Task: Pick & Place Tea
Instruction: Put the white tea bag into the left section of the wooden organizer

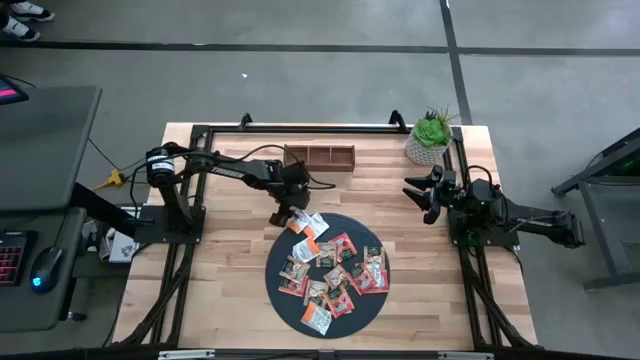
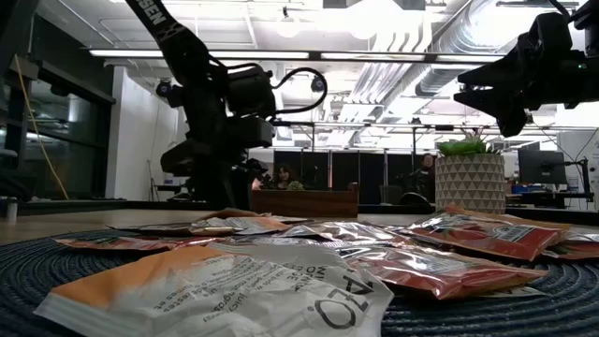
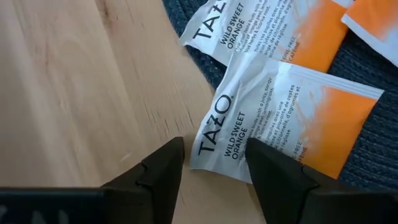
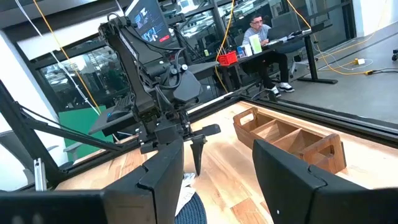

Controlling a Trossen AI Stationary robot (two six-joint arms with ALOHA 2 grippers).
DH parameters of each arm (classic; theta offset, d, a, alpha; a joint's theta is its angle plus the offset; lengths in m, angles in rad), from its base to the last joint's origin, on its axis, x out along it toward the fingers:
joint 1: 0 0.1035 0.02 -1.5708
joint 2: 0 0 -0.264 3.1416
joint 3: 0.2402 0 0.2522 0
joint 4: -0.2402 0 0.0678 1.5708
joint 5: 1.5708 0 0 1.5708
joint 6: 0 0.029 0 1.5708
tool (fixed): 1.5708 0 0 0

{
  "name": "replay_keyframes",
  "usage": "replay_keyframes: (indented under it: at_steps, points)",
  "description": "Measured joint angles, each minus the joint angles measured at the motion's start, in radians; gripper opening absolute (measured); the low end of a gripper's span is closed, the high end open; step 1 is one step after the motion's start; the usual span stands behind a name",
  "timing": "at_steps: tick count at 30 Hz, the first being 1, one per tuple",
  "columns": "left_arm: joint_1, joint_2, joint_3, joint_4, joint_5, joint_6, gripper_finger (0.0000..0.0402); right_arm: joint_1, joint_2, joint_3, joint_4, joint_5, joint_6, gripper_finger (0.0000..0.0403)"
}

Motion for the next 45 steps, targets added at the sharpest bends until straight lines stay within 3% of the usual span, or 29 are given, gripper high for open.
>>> replay_keyframes:
  at_steps: [14, 23, 31, 39, 45]
  points:
    - [0.007, 0.001, 0.000, 0.016, -0.009, -0.053, 0.0014, 0.000, 0.000, 0.000, 0.000, 0.000, 0.000, 0.0188]
    - [0.003, -0.040, 0.021, -0.035, -0.059, -0.121, 0.0002, 0.000, 0.000, 0.000, 0.000, 0.000, 0.000, 0.0188]
    - [0.004, -0.122, 0.155, -0.205, -0.335, -0.143, 0.0000, 0.000, 0.000, 0.000, 0.000, 0.000, 0.000, 0.0188]
    - [0.006, -0.161, 0.243, -0.189, -0.562, -0.251, 0.0000, 0.000, 0.000, 0.000, 0.000, 0.000, 0.000, 0.0188]
    - [0.033, -0.164, 0.253, -0.133, -0.710, -0.440, 0.0000, 0.000, 0.000, 0.000, 0.000, 0.000, 0.000, 0.0188]
